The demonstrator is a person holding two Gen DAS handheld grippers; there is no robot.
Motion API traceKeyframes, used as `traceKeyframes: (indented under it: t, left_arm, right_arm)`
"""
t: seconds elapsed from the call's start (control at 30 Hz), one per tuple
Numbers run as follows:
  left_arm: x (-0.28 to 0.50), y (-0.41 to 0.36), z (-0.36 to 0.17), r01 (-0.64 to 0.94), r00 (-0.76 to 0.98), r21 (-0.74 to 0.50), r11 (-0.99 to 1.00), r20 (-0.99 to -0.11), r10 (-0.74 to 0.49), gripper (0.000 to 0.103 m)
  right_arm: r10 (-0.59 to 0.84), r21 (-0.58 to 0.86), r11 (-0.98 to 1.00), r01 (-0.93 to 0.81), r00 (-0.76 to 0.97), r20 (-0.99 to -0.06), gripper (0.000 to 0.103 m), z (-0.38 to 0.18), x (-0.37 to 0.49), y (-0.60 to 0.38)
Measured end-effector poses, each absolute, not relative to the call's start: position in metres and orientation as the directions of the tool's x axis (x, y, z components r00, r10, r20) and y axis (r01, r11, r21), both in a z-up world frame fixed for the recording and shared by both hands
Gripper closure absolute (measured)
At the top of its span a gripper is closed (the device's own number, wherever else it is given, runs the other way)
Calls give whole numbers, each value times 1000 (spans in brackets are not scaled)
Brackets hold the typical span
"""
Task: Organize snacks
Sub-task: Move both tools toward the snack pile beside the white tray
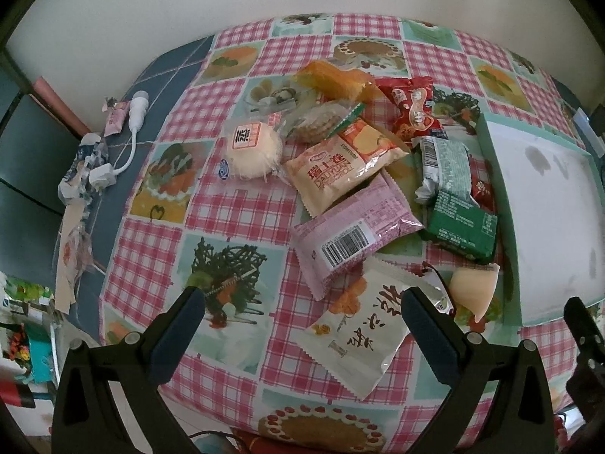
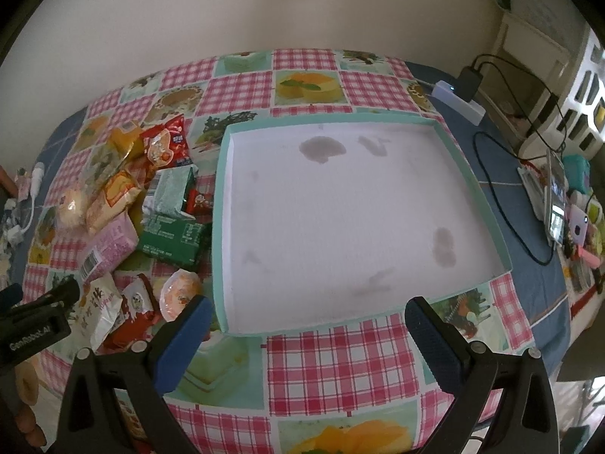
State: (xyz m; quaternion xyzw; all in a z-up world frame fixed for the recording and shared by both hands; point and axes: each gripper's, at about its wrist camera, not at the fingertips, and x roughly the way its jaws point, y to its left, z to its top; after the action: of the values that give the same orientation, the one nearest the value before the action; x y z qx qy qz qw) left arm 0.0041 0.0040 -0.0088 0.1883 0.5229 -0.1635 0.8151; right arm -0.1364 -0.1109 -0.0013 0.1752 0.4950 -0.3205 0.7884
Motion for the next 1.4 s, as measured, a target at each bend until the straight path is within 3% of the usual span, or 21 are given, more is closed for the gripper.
traceKeyframes:
  t: [0.3,0.63,0.83,1.13,1.2,1.37,1.4]
  left_arm:
    - [10,9,-12,452,402,113,885,-911,-89,0]
    - [38,44,-21,319,413,34,947,-904,-106,0]
    - [34,24,-37,425,287,1,905,-949,-134,0]
    - [22,-4,-49,534,197,-44,844,-965,-175,0]
    - [17,-13,-51,558,195,-37,829,-965,-174,2]
    - [8,-24,-52,593,156,-82,801,-964,-214,29]
    - [11,-24,-53,592,149,-91,801,-964,-219,30]
  right_arm:
    - [-337,-78,760,645,288,-896,0,-6,-122,-101]
    - [-277,-53,806,589,296,-914,0,-14,-89,-89]
    - [-263,-87,842,533,264,-928,0,-24,-70,-79]
    - [-324,-135,762,633,193,-926,0,-24,-75,-110]
    - [-331,-129,747,652,196,-923,0,-21,-78,-115]
    - [-300,-97,755,649,210,-930,0,-20,-76,-118]
    - [-292,-87,757,648,215,-932,0,-21,-77,-117]
